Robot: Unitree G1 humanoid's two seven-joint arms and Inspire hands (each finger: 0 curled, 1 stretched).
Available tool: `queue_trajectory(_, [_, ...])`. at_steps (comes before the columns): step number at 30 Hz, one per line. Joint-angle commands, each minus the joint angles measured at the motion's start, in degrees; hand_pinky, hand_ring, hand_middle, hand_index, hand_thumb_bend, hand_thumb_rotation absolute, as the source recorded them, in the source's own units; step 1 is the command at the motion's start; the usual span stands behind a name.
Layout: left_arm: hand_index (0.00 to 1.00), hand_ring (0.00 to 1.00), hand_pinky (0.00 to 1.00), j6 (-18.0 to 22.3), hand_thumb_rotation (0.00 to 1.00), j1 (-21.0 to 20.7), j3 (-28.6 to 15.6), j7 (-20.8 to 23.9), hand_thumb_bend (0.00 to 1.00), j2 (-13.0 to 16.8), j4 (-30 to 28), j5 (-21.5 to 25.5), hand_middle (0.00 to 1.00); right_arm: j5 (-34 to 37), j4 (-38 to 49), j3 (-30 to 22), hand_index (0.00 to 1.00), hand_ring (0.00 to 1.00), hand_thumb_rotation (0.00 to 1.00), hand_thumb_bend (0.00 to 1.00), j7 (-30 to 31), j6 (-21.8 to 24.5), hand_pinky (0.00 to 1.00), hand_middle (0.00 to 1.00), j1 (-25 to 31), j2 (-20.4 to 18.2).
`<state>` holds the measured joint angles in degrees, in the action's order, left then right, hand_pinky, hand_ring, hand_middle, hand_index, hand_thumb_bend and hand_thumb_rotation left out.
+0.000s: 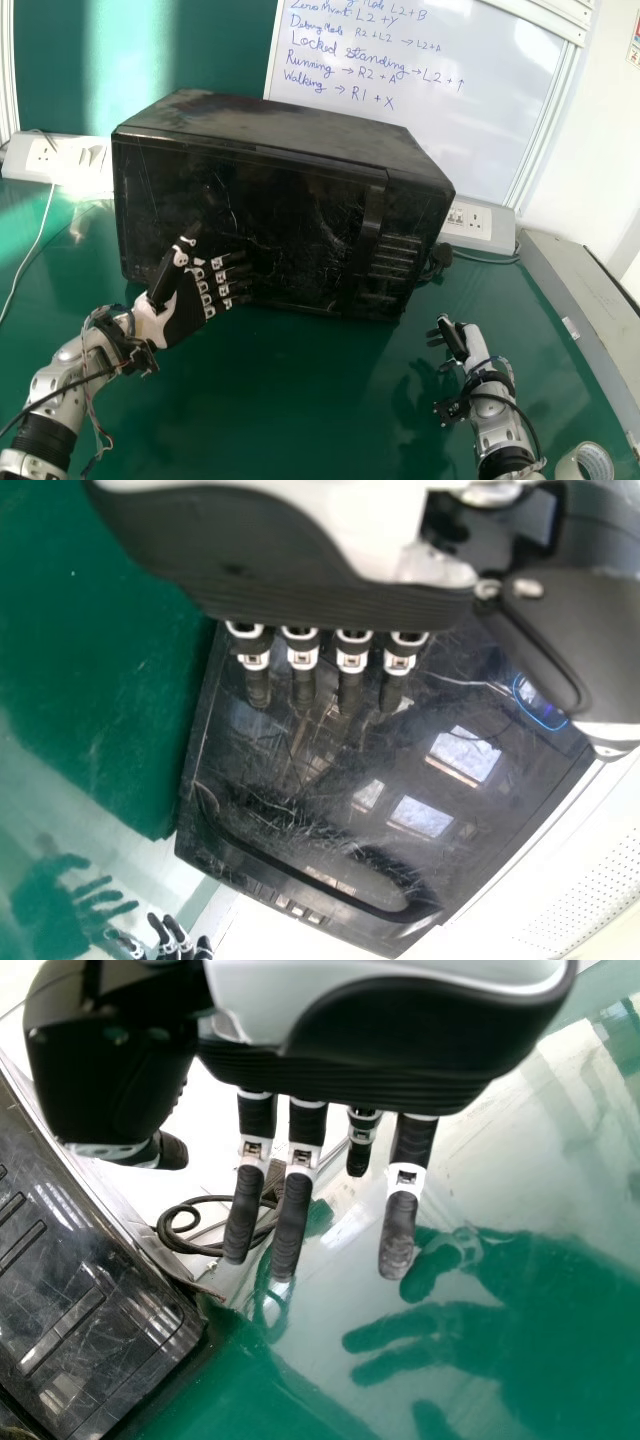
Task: Open the door of oven
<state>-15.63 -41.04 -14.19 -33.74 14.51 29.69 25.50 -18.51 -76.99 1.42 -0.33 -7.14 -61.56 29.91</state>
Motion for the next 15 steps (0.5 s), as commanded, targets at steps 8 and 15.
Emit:
queue_trajectory(8, [0.99,0.99,0.79,-0.12,0.91,0.53,0.23,-0.05,1.0,0.44,0.18,-0.53,1.0,0.56,-0.05,-0.35,0.49,0.37,0.14,0.51,0.53,0.15,0.31,0.49,-0.64,0.11])
queue_trajectory(15, [0.98,0.99,0.77,-0.39,0.89,0.42,-0.1,-0.06,1.0,0.27,0.39,-0.11,1.0,0.45,-0.03,-0.28,0.49,0.38,0.15,0.51,0.47,0.05,0.31,0.49,-0.63,0.13])
